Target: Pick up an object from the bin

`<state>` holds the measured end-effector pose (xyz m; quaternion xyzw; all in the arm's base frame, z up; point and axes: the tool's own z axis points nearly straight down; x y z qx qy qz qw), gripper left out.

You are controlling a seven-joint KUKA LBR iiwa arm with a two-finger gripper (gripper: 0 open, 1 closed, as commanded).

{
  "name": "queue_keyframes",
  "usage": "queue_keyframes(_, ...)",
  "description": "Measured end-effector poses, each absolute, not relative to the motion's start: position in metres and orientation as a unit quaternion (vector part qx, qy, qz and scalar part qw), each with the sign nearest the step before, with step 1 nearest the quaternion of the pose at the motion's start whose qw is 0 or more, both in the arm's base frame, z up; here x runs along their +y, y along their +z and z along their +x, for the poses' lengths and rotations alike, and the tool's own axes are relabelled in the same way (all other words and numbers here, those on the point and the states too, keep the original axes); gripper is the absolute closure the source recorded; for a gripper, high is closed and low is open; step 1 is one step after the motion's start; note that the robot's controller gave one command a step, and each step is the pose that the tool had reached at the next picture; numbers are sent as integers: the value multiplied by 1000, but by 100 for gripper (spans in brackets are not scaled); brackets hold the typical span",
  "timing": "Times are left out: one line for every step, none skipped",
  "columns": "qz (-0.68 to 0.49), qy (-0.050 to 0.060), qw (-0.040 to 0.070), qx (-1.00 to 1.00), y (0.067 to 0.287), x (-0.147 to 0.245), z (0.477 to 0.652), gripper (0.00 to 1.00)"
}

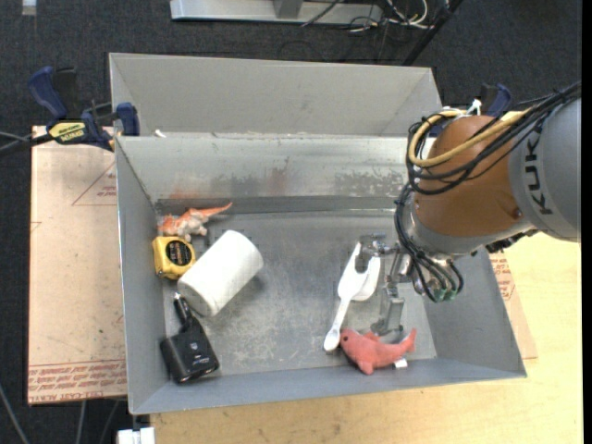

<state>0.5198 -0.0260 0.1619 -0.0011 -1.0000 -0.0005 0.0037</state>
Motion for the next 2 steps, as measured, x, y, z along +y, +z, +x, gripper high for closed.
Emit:
queue_keyframes(-1,0,0,-1000,166,-26,521,0)
queue_keyframes(36,0,-3,-999,143,-26,522,0)
